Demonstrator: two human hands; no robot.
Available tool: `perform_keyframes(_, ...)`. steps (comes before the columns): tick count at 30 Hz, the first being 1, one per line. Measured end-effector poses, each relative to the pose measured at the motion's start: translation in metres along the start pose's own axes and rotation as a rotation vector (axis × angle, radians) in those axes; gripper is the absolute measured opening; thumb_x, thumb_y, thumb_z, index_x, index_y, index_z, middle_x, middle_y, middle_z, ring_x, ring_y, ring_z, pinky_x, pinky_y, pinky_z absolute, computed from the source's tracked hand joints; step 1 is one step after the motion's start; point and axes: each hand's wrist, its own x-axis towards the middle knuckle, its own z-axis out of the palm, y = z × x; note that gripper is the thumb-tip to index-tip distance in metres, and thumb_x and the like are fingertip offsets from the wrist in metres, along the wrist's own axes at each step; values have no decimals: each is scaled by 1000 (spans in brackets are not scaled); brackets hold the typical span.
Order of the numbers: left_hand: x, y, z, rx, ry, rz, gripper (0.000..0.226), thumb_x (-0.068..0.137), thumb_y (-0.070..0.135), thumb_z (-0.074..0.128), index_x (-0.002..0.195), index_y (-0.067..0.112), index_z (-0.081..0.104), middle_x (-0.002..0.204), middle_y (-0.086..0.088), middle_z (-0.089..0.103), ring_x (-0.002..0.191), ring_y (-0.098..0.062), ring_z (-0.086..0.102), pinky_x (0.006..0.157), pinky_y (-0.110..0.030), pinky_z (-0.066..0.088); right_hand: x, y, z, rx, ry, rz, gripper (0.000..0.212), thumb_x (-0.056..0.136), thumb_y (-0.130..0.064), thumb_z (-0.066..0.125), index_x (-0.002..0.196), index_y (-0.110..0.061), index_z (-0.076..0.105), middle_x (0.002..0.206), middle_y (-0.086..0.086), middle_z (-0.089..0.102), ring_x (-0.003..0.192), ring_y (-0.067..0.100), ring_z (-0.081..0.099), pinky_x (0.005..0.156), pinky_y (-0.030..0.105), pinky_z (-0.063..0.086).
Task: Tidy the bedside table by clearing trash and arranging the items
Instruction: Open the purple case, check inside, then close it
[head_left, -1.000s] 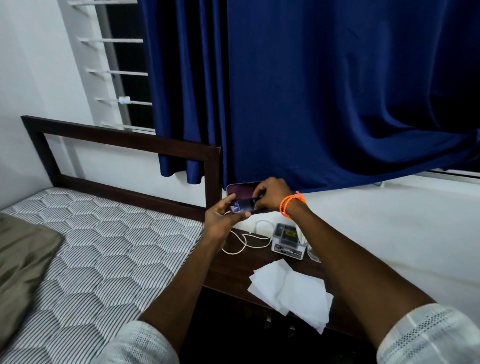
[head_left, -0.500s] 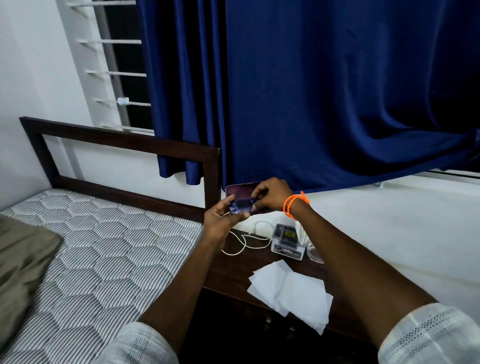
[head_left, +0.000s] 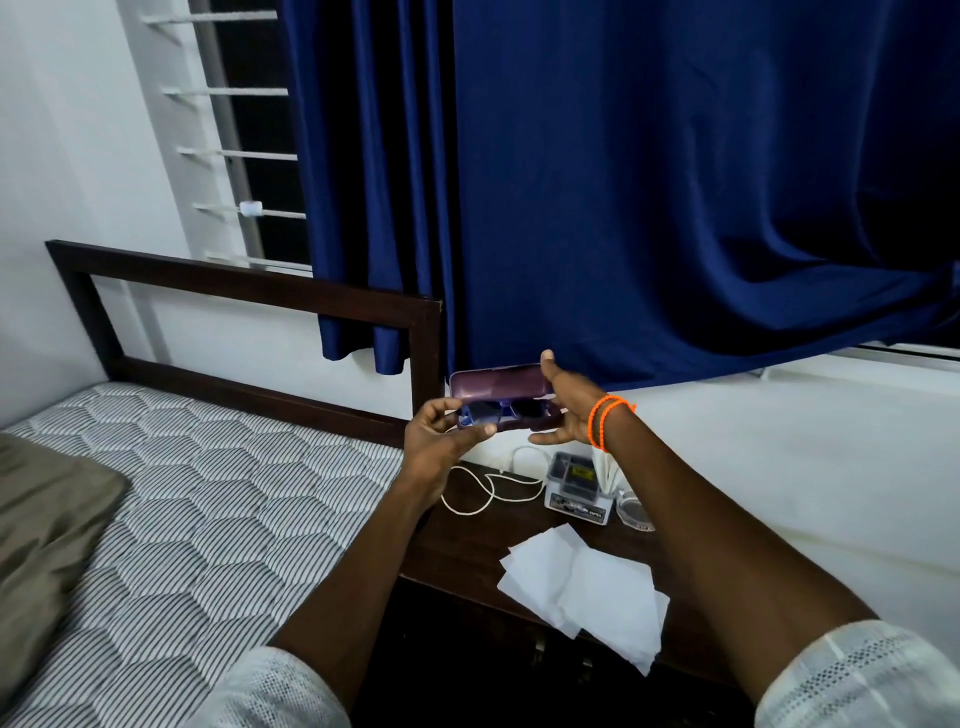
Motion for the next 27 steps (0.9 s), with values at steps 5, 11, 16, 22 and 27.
perform_keyframes(5,-1,2,-5,-40,-3,-20,77,62,-2,94,124,8,51,119,-24,71,109,-37,72,86,-39,62,-11,-1,7,121,-31,10,67,87,-73,52,120,-15,59,126,19,58,108,42,64,69,54,61)
perform_keyframes(11,3,3,-14,-51,-64,19,89,58,4,97,133,25,54,120,-19,73,110,-34,73,92,-48,60,-18,0,10,132,-39,9,54,91,-66,53,106,-15,60,113,19,63,103,39,66,81,56,60)
perform_keyframes(16,2,2,-15,-26,-61,48,63,69,-5,89,125,11,64,117,-21,73,112,-39,71,92,-45,59,-11,3,13,131,-18,3,54,92,-54,63,114,-5,60,114,18,59,96,36,68,76,54,62)
perform_keyframes(22,3,3,-17,-44,-17,20,58,65,2,93,117,4,66,109,-17,74,105,-36,73,91,-47,60,-4,9,16,132,-54,-47,34,92,-24,72,114,-3,58,110,20,62,96,34,69,74,49,63)
perform_keyframes(27,2,12,-13,-128,5,-15,35,78,12,84,107,-2,69,110,-23,69,102,-34,74,89,-51,61,0,15,16,145,22,-72,18,90,-9,73,103,-3,60,113,25,64,94,38,70,70,45,63)
